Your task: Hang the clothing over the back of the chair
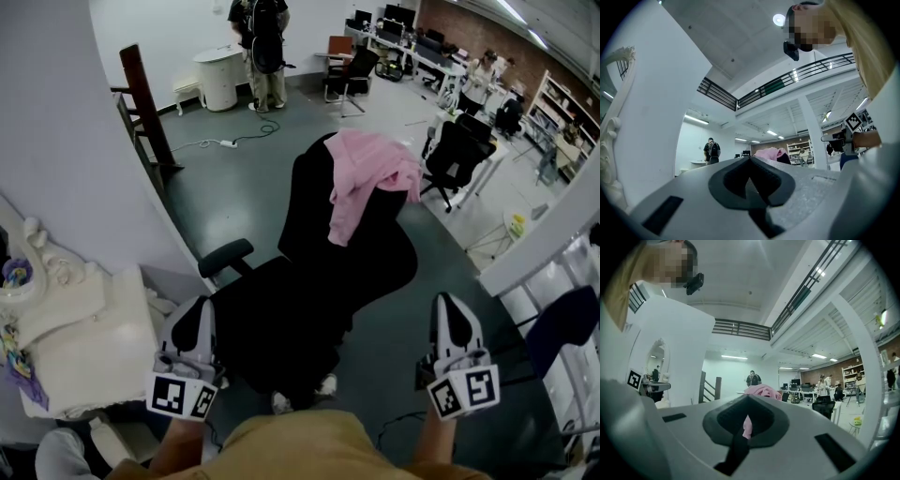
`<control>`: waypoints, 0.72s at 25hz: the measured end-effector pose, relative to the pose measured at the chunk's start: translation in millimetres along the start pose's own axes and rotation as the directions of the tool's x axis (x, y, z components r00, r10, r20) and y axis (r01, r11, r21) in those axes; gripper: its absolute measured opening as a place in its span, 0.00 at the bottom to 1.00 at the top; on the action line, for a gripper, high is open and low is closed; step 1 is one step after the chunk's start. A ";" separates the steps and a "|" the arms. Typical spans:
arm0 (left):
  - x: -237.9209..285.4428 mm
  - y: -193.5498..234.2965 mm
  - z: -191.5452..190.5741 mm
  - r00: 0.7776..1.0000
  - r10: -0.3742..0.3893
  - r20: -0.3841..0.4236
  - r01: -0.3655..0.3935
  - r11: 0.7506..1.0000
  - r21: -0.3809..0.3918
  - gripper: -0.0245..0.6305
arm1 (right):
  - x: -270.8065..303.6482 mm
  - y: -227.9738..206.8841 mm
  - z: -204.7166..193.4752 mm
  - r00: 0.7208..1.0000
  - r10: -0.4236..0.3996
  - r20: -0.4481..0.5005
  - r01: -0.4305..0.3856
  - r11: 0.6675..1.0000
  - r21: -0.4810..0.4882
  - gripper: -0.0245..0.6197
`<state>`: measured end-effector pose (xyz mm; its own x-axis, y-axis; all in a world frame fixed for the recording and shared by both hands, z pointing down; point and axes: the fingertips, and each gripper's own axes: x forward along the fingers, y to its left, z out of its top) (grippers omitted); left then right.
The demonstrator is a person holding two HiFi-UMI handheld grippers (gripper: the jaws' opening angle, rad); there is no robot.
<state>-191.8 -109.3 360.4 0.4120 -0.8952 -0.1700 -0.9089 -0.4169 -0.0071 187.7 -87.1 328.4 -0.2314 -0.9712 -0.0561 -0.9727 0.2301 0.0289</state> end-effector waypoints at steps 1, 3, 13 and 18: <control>-1.1 0.5 -0.1 1.000 -0.003 -0.001 0.003 1.000 0.000 0.04 | -1.7 1.2 -0.5 1.000 -0.003 -0.001 0.003 1.000 0.001 0.04; -1.9 0.4 0.5 1.000 -0.007 -0.003 0.007 1.000 0.000 0.04 | -5.2 1.9 -1.5 1.000 -0.008 -0.006 0.008 1.000 0.003 0.04; 0.4 -2.8 -0.4 1.000 -0.022 0.009 0.022 1.000 -0.005 0.04 | -13.1 6.9 -4.4 1.000 -0.018 -0.015 0.018 1.000 -0.018 0.04; -0.2 -5.4 -2.3 1.000 -0.021 0.010 0.021 1.000 -0.012 0.04 | -12.8 8.5 -5.8 1.000 -0.012 -0.016 0.011 1.000 -0.021 0.04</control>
<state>-186.8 -107.3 362.7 0.4300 -0.8847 -0.1799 -0.8993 -0.4374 0.0010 182.5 -73.0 335.2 -0.2197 -0.9747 -0.0407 -0.9748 0.2176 0.0497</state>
